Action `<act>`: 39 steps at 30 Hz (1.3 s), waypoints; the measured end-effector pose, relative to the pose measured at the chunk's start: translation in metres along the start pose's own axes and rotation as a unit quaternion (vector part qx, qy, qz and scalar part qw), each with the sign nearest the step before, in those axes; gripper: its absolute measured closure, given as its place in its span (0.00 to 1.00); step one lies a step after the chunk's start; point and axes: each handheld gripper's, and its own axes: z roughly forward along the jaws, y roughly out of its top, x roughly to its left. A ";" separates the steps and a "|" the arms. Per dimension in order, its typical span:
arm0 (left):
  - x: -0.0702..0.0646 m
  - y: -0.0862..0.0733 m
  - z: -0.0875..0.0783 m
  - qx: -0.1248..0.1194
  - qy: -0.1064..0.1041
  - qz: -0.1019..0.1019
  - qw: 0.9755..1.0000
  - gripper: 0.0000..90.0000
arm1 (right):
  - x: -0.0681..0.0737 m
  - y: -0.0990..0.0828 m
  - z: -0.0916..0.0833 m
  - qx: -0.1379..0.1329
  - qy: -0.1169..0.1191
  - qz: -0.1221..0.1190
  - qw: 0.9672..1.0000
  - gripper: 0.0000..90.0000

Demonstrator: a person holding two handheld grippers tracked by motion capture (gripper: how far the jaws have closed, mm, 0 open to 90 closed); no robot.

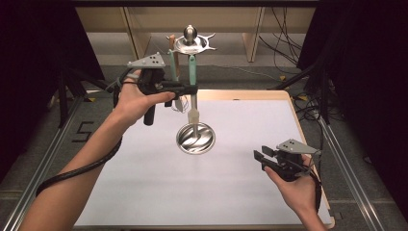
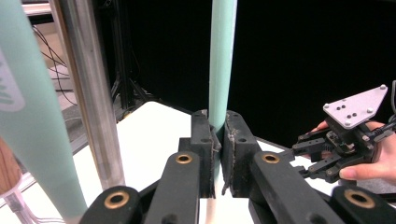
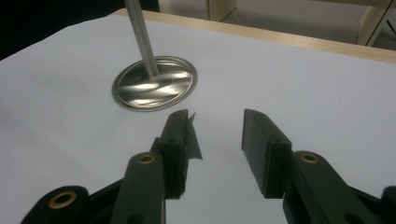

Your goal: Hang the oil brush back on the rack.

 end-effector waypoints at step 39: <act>-0.037 -0.053 -0.027 -0.040 0.119 -0.005 0.992 0.49 | 0.001 -0.002 0.002 0.003 0.004 0.023 1.000 0.66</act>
